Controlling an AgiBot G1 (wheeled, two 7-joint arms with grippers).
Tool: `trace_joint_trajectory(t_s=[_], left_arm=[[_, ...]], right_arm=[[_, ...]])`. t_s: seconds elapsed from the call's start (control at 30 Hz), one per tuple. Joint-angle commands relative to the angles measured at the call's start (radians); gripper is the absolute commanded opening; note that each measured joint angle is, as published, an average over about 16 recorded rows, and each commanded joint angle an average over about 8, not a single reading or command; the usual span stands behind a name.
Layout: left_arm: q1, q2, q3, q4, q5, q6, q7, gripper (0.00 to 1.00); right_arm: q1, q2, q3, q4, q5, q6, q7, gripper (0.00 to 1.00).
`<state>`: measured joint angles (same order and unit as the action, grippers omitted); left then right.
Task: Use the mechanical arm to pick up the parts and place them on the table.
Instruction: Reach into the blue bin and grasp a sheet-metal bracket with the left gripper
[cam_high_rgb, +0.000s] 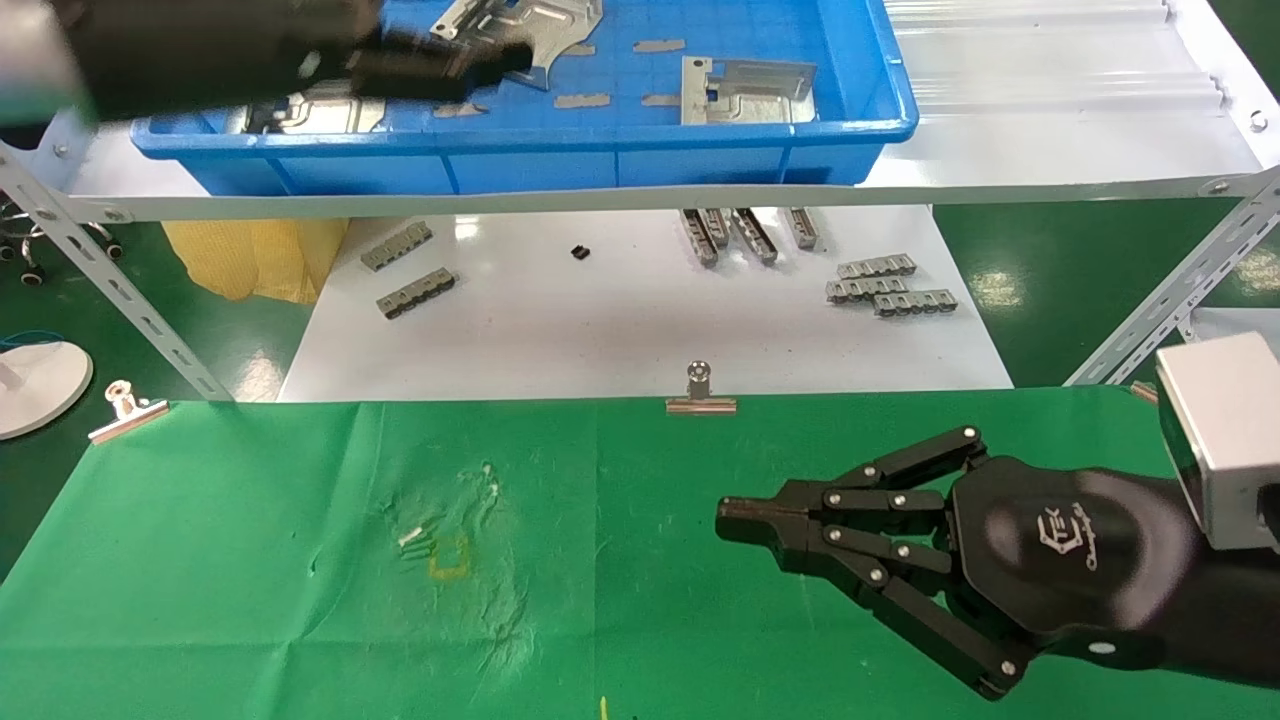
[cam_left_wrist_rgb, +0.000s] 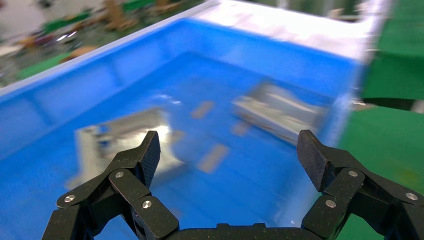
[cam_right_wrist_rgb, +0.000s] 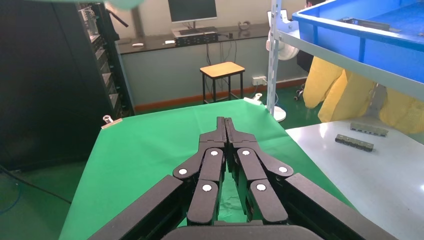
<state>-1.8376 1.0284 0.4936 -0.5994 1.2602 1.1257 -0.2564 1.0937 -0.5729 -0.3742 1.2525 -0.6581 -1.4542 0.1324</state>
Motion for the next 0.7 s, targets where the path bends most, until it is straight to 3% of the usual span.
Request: trace_joint_trajectory(t_s=[0.03, 0.2, 0.23, 0.27, 0.47, 0.5, 0.53, 0.7], left_arm=[[-0.089, 0.070, 0.035, 0.125, 0.073, -0.047, 0.010, 1.00], [-0.193, 0.208, 0.072, 0.353, 0.161, -0.257, 0.023, 1.00], [-0.205, 0.230, 0.077, 0.388, 0.172, -0.293, 0.023, 0.95], [-0.216, 0.249, 0.081, 0.419, 0.181, -0.323, 0.022, 0.84], [-0.248, 0.309, 0.101, 0.530, 0.213, -0.395, -0.004, 0.09], [-0.250, 0.313, 0.104, 0.538, 0.216, -0.398, -0.009, 0.01], [-0.250, 0.315, 0.107, 0.544, 0.219, -0.399, -0.014, 0.00], [-0.247, 0.320, 0.118, 0.553, 0.231, -0.401, -0.035, 0.00]], right_arm=[[0.000, 0.000, 0.000, 0.000, 0.000, 0.000, 0.000, 0.00], [0.000, 0.000, 0.000, 0.000, 0.000, 0.000, 0.000, 0.00], [0.000, 0.000, 0.000, 0.000, 0.000, 0.000, 0.000, 0.02], [0.000, 0.000, 0.000, 0.000, 0.000, 0.000, 0.000, 0.09], [0.000, 0.000, 0.000, 0.000, 0.000, 0.000, 0.000, 0.84], [0.000, 0.000, 0.000, 0.000, 0.000, 0.000, 0.000, 0.95], [0.000, 0.000, 0.000, 0.000, 0.000, 0.000, 0.000, 1.00], [0.000, 0.000, 0.000, 0.000, 0.000, 0.000, 0.000, 1.00]])
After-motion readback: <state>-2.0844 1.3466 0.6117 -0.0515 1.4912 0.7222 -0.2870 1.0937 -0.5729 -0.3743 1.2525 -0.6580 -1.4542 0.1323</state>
